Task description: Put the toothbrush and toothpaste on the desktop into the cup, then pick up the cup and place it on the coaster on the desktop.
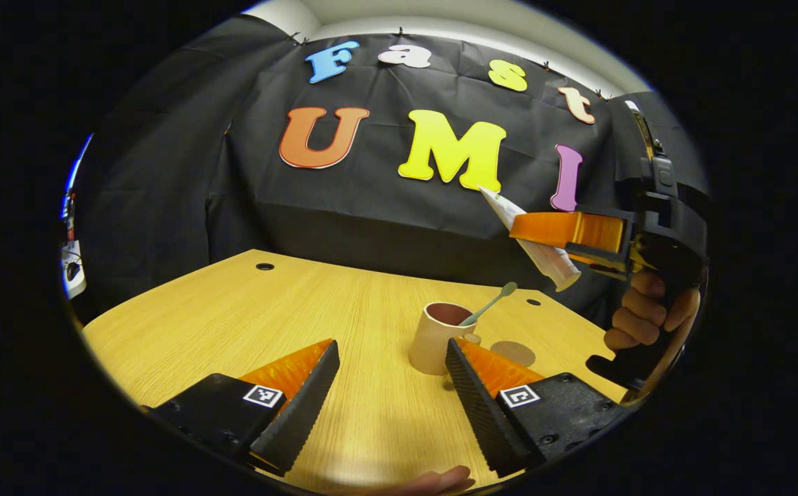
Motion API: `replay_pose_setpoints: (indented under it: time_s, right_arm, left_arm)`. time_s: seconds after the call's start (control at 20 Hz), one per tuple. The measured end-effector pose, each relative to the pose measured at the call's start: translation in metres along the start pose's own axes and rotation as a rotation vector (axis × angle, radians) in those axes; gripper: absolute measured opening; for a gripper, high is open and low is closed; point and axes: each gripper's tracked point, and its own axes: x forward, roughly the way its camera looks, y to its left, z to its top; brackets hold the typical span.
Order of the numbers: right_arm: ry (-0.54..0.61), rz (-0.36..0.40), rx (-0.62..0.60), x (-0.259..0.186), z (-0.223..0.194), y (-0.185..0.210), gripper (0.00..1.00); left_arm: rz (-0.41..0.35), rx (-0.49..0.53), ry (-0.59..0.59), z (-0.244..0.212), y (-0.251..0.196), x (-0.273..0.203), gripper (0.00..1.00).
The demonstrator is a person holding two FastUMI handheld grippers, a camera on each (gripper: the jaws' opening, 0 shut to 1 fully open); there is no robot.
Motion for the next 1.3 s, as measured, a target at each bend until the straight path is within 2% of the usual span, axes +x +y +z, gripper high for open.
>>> replay_pose_setpoints:
  time_s: [0.05, 0.25, 0.5, 0.85, 1.1, 1.15, 1.3]
  right_arm:
    - [0.014, -0.010, 0.010, 0.009, -0.007, 0.001, 0.31]
    - [0.046, -0.029, 0.017, 0.032, -0.025, 0.006, 0.33]
    - [0.049, -0.055, 0.016, 0.048, -0.032, 0.003, 0.31]
    - [0.058, -0.060, 0.022, 0.050, -0.037, 0.001, 0.33]
    - [0.065, -0.061, 0.008, 0.049, -0.043, 0.002, 0.33]
    - [0.070, -0.064, 0.012, 0.050, -0.044, 0.002, 0.35]
    - [0.080, -0.062, 0.013, 0.050, -0.048, 0.002, 0.33]
  left_arm:
    - [0.008, -0.006, -0.002, 0.001, 0.006, 0.000, 0.97]
    - [0.006, -0.022, 0.007, -0.001, 0.015, -0.003, 0.97]
    - [-0.018, 0.001, 0.005, -0.004, 0.004, -0.007, 0.97]
    - [-0.072, 0.024, -0.026, 0.002, -0.014, -0.015, 0.97]
    - [-0.076, 0.008, 0.002, -0.006, -0.016, -0.013, 0.97]
    - [-0.077, 0.005, 0.008, -0.008, -0.016, -0.014, 0.97]
    - [-0.079, 0.006, 0.013, -0.010, -0.016, -0.013, 0.97]
